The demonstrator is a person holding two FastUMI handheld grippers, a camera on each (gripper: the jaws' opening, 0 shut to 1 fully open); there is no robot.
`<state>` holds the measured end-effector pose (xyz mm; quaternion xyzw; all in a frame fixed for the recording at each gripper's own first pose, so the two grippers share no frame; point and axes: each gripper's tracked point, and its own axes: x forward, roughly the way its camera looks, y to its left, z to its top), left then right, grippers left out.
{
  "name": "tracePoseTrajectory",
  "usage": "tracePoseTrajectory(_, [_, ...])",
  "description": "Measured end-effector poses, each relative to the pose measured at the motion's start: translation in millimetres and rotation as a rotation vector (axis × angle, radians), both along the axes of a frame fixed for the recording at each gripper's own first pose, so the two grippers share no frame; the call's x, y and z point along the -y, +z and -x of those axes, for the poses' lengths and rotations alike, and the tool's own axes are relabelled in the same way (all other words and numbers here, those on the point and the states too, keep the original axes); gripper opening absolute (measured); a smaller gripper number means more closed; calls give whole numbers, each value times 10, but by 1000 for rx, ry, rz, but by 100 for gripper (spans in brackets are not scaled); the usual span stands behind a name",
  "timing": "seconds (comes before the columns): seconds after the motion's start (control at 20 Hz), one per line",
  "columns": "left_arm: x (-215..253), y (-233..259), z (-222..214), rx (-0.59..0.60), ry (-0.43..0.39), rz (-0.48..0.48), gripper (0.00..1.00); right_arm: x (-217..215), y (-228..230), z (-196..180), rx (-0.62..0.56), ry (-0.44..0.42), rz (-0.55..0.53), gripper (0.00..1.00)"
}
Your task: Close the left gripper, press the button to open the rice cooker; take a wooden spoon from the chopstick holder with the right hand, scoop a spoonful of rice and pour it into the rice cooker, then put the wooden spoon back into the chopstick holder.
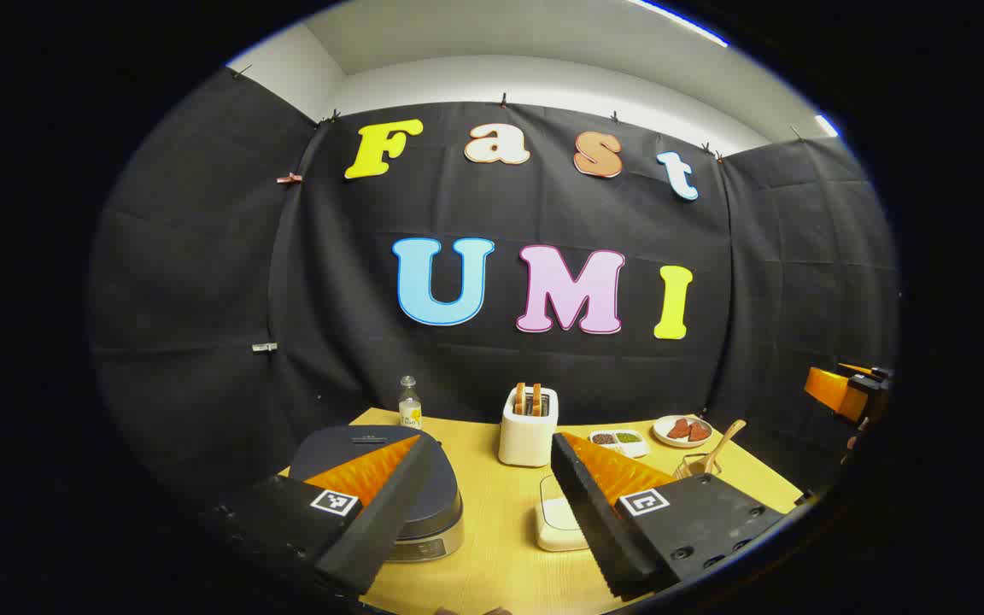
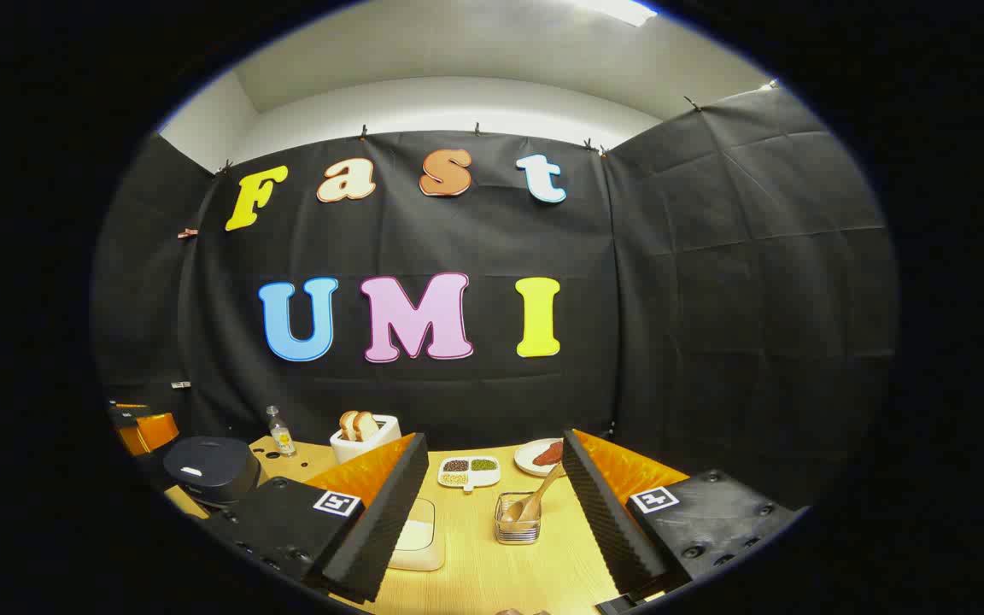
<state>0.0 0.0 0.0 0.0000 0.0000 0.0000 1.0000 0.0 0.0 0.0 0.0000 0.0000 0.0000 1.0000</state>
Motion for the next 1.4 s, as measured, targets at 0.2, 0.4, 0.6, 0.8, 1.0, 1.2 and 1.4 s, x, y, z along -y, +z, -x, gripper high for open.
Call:
tracePoseTrajectory(0.2, [-79,-1,-16,1,16,-1,95,-25,-14,-50,-14,9,-32,98])
tracePoseTrajectory(0.4, [-208,-20,-46,2,31,-13,95,-87,-31,-63,-15,22,-22,98])
tracePoseTrajectory(0.6, [-301,-69,-76,-4,33,-16,95,-168,-87,-50,-31,41,-11,98])
tracePoseTrajectory(0.8, [-329,-138,-136,-24,26,-6,95,-183,-176,-2,-55,37,-6,98])
tracePoseTrajectory(1.0, [-345,-171,-173,-36,25,8,95,-232,-328,55,-89,42,-6,98])
tracePoseTrajectory(1.2, [-447,-190,-194,-49,51,-35,95,-296,-344,65,-91,54,-11,98])
tracePoseTrajectory(1.4, [-539,-267,-242,-85,41,-29,95,-411,-406,52,-104,83,2,98])
